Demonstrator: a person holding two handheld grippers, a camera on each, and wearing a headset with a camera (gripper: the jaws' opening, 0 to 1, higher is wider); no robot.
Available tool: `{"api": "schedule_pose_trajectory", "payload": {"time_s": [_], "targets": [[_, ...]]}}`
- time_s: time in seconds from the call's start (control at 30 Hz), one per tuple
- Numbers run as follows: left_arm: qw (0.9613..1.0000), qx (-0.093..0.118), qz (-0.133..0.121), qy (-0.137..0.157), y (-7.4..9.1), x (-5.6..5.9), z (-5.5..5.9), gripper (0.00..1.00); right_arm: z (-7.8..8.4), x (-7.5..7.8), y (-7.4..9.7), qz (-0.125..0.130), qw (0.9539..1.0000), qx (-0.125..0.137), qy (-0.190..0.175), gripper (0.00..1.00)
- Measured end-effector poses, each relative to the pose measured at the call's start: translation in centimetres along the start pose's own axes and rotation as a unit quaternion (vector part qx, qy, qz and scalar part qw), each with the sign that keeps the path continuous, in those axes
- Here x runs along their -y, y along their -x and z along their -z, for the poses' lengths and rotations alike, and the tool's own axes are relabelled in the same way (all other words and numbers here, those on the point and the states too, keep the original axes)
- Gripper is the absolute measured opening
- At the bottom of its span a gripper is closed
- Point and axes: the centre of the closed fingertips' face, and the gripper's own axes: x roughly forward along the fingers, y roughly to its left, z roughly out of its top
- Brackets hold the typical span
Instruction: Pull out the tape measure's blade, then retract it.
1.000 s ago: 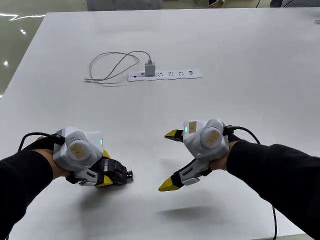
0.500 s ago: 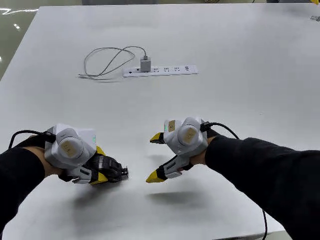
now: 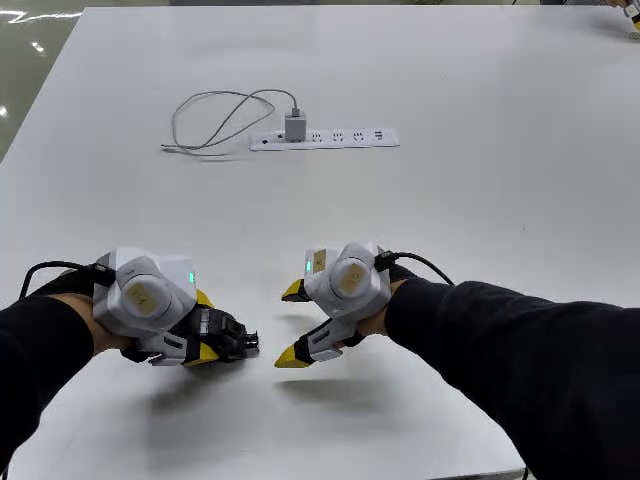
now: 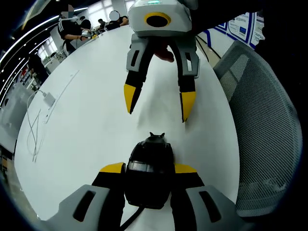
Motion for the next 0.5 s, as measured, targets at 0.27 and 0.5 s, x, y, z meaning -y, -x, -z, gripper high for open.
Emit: {"api": "schedule_pose_trajectory", "payload": {"time_s": [0.27,0.5], "targets": [[1.0000,0.003,-0.001,0.002,0.0,0.0,0.1,0.31,-1.2,-0.1,-1.3,-0.006,1.0000,0.003,0.005,0.41],[1.0000,0.003,-0.007,0.001,0.0,0.0,0.2,0.31,-1.1,-0.9,-2.3,-0.019,0.9994,-0.008,0.028,0.35]]}}
